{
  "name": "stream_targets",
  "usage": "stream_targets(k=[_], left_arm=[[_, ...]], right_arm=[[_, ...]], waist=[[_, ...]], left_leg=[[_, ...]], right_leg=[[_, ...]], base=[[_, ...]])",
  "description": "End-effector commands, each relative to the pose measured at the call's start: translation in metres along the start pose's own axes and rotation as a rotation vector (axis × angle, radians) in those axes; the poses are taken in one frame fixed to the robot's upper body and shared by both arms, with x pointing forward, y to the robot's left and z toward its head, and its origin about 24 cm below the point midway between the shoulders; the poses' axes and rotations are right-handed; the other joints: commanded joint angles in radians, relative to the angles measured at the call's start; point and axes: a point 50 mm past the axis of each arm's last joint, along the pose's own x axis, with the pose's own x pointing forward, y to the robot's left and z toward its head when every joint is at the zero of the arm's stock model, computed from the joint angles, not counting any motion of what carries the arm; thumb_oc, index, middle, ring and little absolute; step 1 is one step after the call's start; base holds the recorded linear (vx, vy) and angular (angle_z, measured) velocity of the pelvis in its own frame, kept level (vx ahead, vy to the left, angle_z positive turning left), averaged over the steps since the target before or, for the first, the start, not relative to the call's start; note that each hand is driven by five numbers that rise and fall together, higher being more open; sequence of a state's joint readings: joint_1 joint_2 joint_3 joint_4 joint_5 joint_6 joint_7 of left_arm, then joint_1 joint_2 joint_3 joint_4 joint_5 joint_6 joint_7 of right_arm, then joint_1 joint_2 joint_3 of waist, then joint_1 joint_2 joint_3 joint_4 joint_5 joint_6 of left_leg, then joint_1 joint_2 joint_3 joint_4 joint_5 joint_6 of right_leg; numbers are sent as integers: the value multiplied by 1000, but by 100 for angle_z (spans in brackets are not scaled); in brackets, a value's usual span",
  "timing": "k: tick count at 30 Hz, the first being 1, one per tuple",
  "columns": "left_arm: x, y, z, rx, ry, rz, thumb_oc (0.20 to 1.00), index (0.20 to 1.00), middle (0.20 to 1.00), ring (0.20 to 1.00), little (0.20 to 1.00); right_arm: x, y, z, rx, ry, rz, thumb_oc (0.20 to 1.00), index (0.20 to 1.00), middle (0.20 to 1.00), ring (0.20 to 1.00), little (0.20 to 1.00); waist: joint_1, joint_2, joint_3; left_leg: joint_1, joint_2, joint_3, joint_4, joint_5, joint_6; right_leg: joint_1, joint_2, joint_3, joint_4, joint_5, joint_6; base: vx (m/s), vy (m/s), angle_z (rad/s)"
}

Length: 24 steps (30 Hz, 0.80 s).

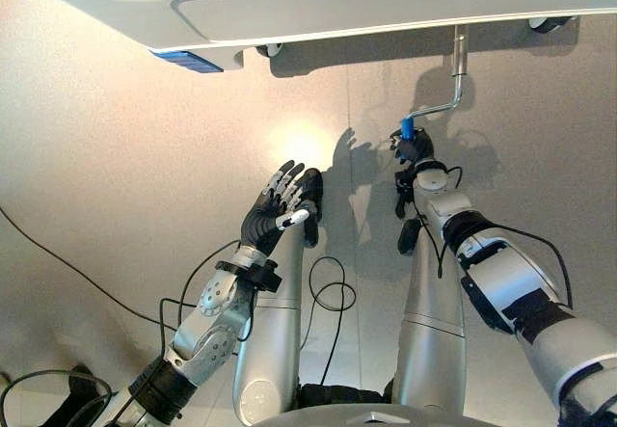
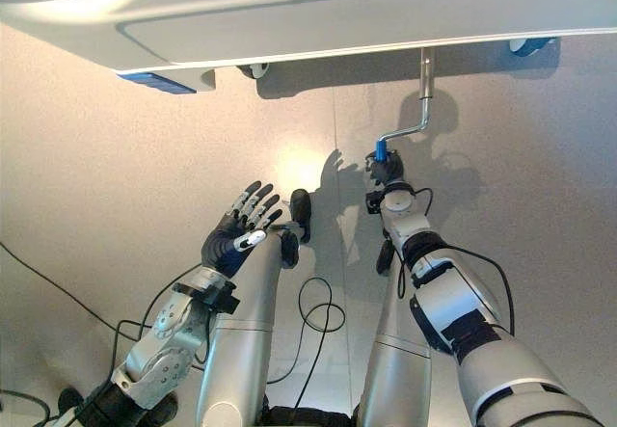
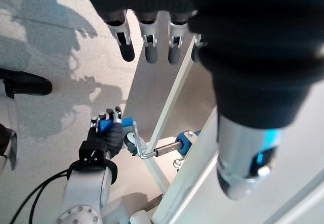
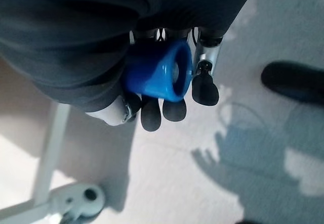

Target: Raise the hospital bed

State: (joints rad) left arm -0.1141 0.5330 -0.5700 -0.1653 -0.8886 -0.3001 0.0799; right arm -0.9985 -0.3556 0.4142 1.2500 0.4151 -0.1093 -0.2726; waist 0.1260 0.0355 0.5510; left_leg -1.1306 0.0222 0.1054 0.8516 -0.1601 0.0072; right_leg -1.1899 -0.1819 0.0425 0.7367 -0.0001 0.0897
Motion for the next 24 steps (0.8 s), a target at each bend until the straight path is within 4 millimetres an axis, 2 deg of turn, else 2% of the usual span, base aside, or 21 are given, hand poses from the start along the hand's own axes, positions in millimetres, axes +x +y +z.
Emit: stream_targets(k=[1,3,5,6,8,9,10,12,13,14,16,17,24], left_arm=[[1,-24,8,-72,-78,-116,1000,1000,1000,1000,1000],[1,-25,7,-76,-77,-119,1000,1000,1000,1000,1000],[1,-27,8,-76,-82,-143,1000,1000,1000,1000,1000],[2,-27,8,-76,-81,-144,1000,1000,1000,1000,1000],[2,-29,9,-72,-84,-165,1000,1000,1000,1000,1000],[2,-29,9,-72,-84,-166,1000,1000,1000,1000,1000],[1,-29,8,-69,-80,-171,1000,1000,1000,1000,1000],[1,-29,8,-70,-80,-172,1000,1000,1000,1000,1000],[0,-28,9,-61,-79,-177,1000,1000,1000,1000,1000],[0,-27,9,-61,-79,-176,1000,1000,1000,1000,1000],[0,-27,9,-59,-76,-178,1000,1000,1000,1000,1000],[-1,-26,9,-58,-77,-173,1000,1000,1000,1000,1000],[-2,-23,11,-49,-82,-163,1000,1000,1000,1000,1000]], right_arm=[[7,-51,7,32,-24,-142,200,200,200,200,200],[7,-59,4,33,-14,-161,200,200,200,200,200],[5,-87,-5,33,15,-231,200,200,200,200,200],[5,-87,-5,33,15,-232,200,200,200,200,200],[2,-109,-12,33,36,-288,200,200,200,200,200],[2,-109,-12,33,37,-289,200,200,200,200,200],[-1,-123,-16,36,48,-326,200,200,200,200,200],[-1,-124,-16,36,49,-327,200,200,200,200,200],[-5,-143,-20,42,63,-381,200,200,200,200,200],[-7,-151,-22,55,68,-404,200,200,200,200,200],[-8,-155,-23,62,67,-416,200,200,200,200,200],[-12,-168,-24,91,64,-459,200,200,200,200,200],[-19,-188,-24,170,4,-518,200,200,200,200,200]], waist=[[-17,97,-31],[-16,99,-31],[-16,107,-31],[-16,107,-31],[-22,107,-31],[-21,108,-31],[-25,108,-31],[-25,109,-31],[-27,110,-31],[-29,111,-31],[-30,111,-31],[-35,109,-31],[-61,91,-31]], left_leg=[[-43,-29,-64,-194,221,-97],[-41,-29,-63,-193,221,-97],[-39,-29,-62,-189,221,-97],[-39,-29,-62,-188,220,-97],[-40,-30,-61,-183,220,-98],[-40,-30,-61,-183,220,-97],[-39,-30,-61,-182,220,-98],[-39,-30,-61,-182,220,-98],[-35,-29,-59,-188,222,-98],[-34,-29,-59,-190,222,-99],[-33,-28,-59,-191,223,-99],[-32,-27,-59,-190,223,-100],[-22,-22,-55,-199,224,-102]], right_leg=[[-16,-1,-39,68,35,33],[-17,-2,-38,70,33,33],[-18,-1,-34,77,31,34],[-18,-1,-34,77,30,34],[-17,0,-31,82,29,34],[-17,0,-31,83,28,34],[-18,-2,-30,84,29,34],[-18,-2,-30,84,29,34],[-17,-2,-30,84,27,35],[-17,-1,-28,86,26,35],[-18,1,-27,88,26,35],[-18,1,-25,93,24,33],[-15,7,-21,90,22,33]], base=[[0,0,0],[0,0,0],[8,-12,5],[1,-18,5],[0,0,0],[0,0,0],[0,0,0],[0,0,0],[0,0,0],[6,-26,-3],[0,0,0],[0,0,0],[0,0,0]])
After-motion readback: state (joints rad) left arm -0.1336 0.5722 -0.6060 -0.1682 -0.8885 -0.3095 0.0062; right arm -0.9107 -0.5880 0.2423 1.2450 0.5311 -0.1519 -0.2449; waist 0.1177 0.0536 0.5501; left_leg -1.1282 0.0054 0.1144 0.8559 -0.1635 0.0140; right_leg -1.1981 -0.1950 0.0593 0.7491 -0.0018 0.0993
